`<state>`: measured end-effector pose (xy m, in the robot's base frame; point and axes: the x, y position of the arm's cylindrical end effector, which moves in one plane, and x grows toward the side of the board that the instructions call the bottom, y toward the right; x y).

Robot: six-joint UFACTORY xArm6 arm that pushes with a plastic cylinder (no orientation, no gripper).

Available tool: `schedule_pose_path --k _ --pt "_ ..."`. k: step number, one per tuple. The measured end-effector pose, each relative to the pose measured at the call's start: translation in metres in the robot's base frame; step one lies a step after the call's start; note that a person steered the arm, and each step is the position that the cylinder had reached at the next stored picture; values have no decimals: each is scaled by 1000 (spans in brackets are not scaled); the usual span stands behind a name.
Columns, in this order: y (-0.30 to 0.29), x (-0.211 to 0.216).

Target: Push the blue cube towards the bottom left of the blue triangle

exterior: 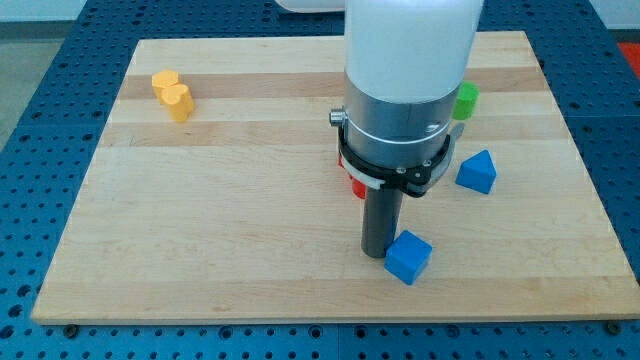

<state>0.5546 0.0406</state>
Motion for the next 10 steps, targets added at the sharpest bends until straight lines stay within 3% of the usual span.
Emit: schedule_pose_path --k 1,3,4,6,7,8,9,10 --pt "-39 6" --pt "-9 61" --pt "27 57" --pt "47 -13" --pt "47 -11" --pt "39 19" --pt "-9 41" --pt "-29 -11"
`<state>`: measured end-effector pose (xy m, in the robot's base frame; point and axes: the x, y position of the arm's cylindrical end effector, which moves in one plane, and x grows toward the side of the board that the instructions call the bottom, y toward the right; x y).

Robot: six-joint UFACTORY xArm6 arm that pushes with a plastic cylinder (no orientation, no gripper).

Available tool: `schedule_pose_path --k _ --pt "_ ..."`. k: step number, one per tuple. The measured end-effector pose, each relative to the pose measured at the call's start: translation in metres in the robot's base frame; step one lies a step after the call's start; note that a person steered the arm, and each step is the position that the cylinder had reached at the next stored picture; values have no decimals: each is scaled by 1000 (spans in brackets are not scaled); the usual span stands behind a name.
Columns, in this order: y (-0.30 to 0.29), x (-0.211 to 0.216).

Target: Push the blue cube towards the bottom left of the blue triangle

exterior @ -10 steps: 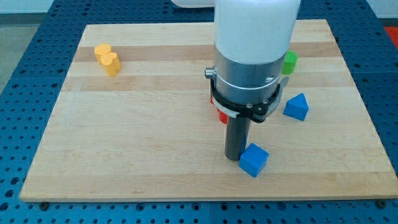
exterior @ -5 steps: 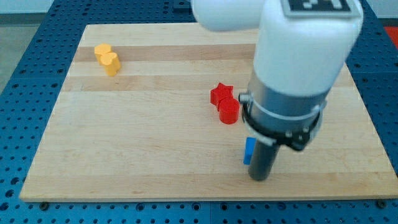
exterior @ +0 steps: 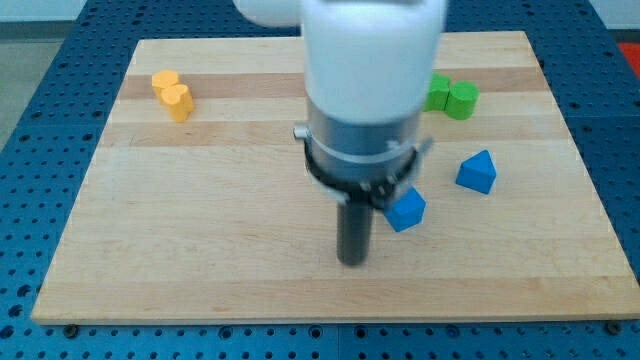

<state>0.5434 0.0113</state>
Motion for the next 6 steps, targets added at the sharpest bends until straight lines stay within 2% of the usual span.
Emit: schedule_pose_path --k 1,2,5,6 --pt "4 -9" --pt "27 -44" --pt "91 -63" --pt "94 -63"
